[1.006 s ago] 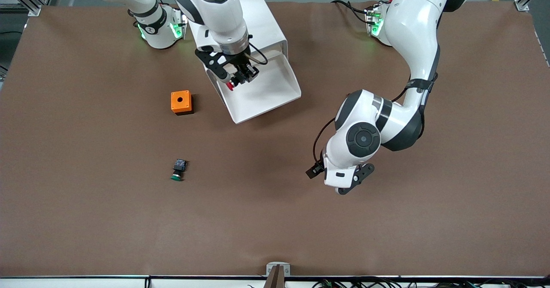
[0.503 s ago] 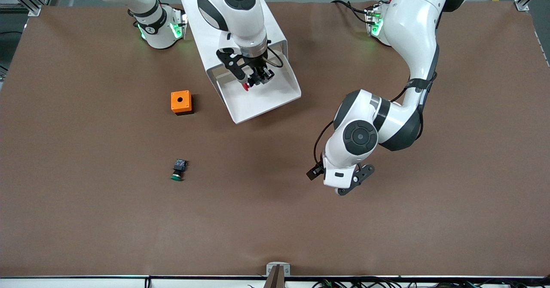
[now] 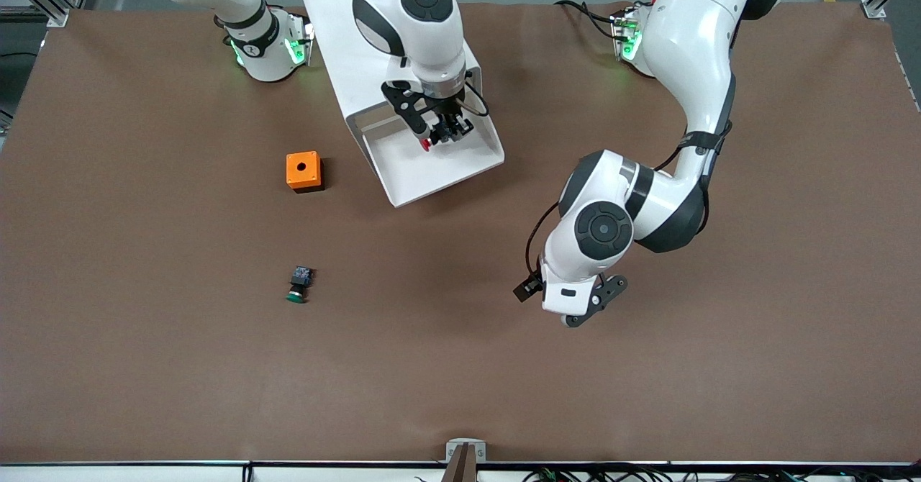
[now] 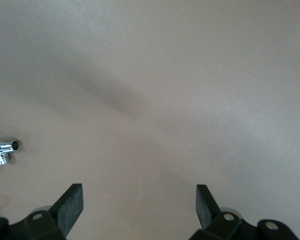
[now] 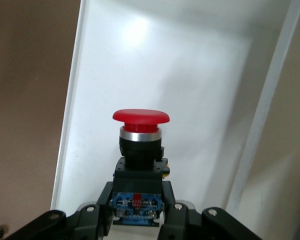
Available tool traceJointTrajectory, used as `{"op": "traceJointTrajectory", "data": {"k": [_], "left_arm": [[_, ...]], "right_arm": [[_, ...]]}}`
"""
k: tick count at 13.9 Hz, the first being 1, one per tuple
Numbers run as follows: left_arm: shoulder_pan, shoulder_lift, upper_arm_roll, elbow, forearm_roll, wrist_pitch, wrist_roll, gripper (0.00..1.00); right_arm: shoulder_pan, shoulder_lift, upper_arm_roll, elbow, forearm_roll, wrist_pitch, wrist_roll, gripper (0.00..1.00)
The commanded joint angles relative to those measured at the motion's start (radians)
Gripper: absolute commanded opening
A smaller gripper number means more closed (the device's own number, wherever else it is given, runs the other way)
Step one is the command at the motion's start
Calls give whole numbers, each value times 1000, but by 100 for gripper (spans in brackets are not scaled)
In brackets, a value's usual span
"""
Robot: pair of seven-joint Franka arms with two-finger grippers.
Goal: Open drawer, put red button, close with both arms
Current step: 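Lower the red button into the open drawer with the right gripper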
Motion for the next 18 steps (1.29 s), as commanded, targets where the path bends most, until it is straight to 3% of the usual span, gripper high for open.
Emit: {"op": "traceJointTrajectory", "data": {"k": [1,7,10,16,17,18], "left_arm": [[-3,-16,1,-17,26,10,-17,99],[-3,-15,1,-15,26,13,-17,99],[-2,-15,1,-15,25,14,-15,99],[1,-15,1,-15,23,13,-15,99],[1,-15,1,-15,23,13,-15,99],[1,-15,1,-15,23,13,-15,99]], "right_arm": [[28,48,-11,51,-7,-7,47,0],[45,73,-11,51,-7,14,86,0],[45,76,-11,51,-6,11,93,10],[48,88,-11,52,-7,13,92,14],[48,88,-11,52,-7,11,92,20],[48,88,-11,51,-7,11,89,46]]}}
